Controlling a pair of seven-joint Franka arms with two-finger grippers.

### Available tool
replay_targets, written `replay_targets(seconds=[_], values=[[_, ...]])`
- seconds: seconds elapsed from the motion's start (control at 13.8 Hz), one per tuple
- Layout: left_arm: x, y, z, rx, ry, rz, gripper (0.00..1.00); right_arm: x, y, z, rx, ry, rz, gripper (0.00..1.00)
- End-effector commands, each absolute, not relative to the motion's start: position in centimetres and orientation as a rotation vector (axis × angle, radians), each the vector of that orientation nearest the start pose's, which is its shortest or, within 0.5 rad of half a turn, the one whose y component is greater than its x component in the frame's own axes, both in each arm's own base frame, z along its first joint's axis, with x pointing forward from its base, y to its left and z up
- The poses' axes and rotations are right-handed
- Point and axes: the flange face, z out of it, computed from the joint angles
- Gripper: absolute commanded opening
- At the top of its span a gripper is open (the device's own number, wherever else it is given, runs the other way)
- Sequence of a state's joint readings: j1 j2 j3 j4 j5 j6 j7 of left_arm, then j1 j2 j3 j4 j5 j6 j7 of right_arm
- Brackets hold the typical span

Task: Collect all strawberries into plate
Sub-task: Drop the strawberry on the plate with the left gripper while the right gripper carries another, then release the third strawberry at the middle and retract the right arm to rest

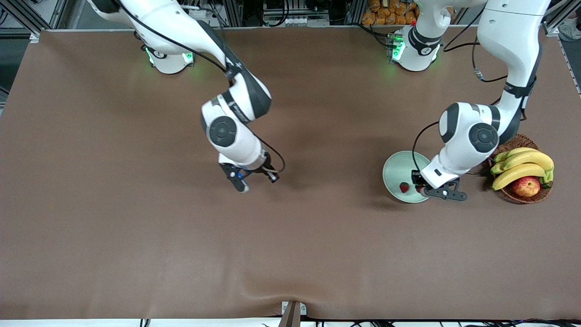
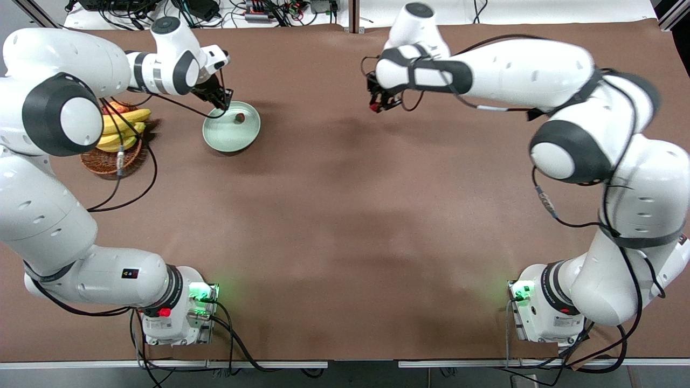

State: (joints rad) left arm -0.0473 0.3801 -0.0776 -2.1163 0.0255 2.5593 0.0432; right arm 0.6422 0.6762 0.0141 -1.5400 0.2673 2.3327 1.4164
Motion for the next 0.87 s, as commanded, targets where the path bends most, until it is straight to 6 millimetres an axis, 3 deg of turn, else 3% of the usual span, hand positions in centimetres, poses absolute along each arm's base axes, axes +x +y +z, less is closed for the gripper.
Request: replay_targets(seconds=[0.0, 0.07, 0.14, 0.22, 0.36, 0.43, 0.51, 0.65, 0.8], values=[[57.1, -8.2, 23.6, -3.136, 0.312, -0.085, 0.12, 57.9, 48.4, 23.6, -2.474, 1.372, 0.085, 0.0], [57.0, -8.4, 23.4, -3.137, 0.313, -0.08, 0.26, 57.6, 49.3, 22.3, -2.438, 1.384, 0.059, 0.0], [57.1, -8.6, 23.0, -3.137, 0.317, -0.072, 0.71, 57.1, 49.9, 21.4, -2.44, 1.38, 0.058, 0.0], [57.2, -8.6, 23.0, -3.138, 0.31, -0.072, 1.0, 56.7, 50.2, 20.8, -2.449, 1.377, 0.065, 0.0], [57.5, -8.8, 23.2, -3.139, 0.312, -0.084, 1.0, 55.8, 50.8, 19.1, -2.477, 1.369, 0.072, 0.05], [57.6, -9.0, 23.4, -3.139, 0.314, -0.089, 1.0, 55.5, 51.0, 18.9, -2.49, 1.358, 0.071, 0.41], [57.7, -9.4, 23.8, -3.139, 0.321, -0.104, 1.0, 55.5, 51.0, 19.3, -2.509, 1.341, 0.054, 0.94], [58.7, -11.3, 26.4, -3.147, 0.354, -0.104, 1.0, 55.8, 49.9, 20.3, -2.611, 1.297, 0.002, 1.0], [60.3, -13.9, 29.5, -3.164, 0.302, -0.058, 1.0, 56.8, 48.0, 23.3, -2.741, 1.205, -0.022, 1.0]])
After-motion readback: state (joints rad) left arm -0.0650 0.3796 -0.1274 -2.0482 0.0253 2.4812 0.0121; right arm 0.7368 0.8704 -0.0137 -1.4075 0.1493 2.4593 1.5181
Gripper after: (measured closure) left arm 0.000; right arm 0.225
